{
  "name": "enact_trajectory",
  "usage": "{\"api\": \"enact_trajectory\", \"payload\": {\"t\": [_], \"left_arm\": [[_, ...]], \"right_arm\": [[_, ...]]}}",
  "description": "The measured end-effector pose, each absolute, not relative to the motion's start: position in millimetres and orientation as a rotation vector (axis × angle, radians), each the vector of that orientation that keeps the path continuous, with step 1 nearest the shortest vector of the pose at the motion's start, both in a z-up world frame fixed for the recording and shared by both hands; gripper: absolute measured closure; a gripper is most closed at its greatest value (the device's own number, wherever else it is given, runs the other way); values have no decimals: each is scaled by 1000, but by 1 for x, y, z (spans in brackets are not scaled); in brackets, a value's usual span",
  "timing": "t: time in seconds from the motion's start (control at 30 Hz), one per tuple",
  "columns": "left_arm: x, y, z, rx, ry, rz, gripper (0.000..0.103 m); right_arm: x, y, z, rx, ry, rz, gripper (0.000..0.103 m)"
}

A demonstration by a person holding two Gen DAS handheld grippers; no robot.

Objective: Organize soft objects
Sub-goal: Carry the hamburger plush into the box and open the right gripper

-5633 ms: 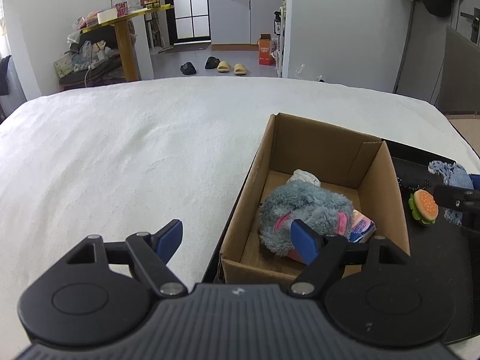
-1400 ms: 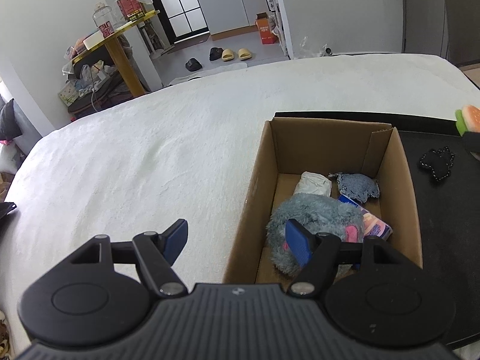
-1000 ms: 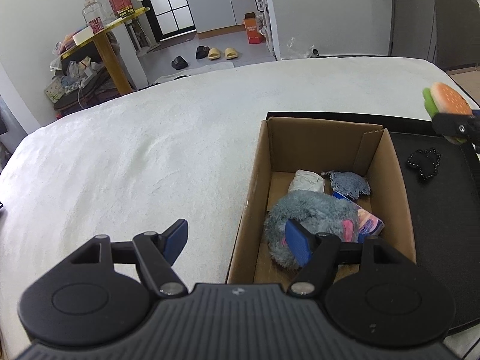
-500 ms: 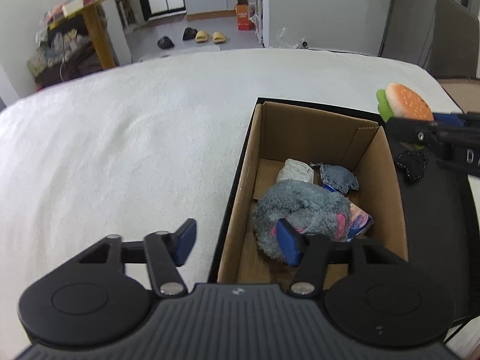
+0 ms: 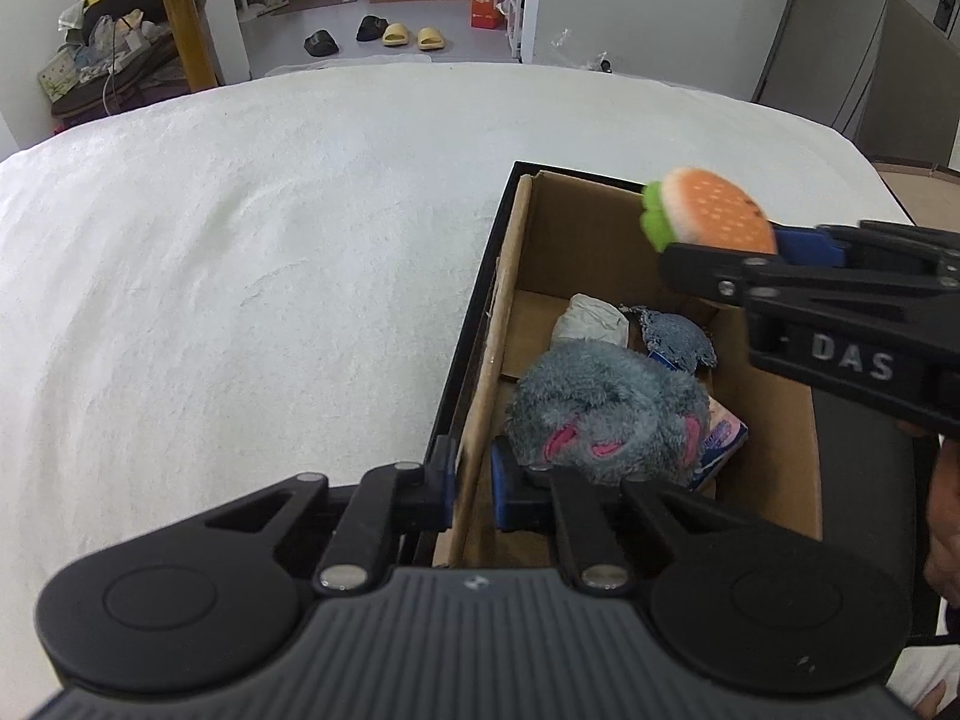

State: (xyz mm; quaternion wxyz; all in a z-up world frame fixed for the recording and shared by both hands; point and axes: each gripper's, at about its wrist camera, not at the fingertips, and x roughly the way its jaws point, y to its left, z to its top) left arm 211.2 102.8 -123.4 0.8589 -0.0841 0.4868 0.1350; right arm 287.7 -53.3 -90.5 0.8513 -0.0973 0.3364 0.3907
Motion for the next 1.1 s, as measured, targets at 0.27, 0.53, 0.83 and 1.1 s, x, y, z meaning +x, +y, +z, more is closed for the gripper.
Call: {"api": "enact_trajectory", "payload": {"t": [0.27,0.53,0.83,1.1], "left_arm": [[213,113,-124,-223,1033,260,95],[212,103,-114,-179,1015,268,90],[215,86,-104,-138,1014,307,79],[216,73,-97,-75,1010,361,50]], "right_arm": [[281,-24,-91,-238,720,908,47],[271,-23,-90,-252,729,934,42],[279,-46,-88,-247,750,881,42],[287,-65,-90,-197,785,850,37]]}}
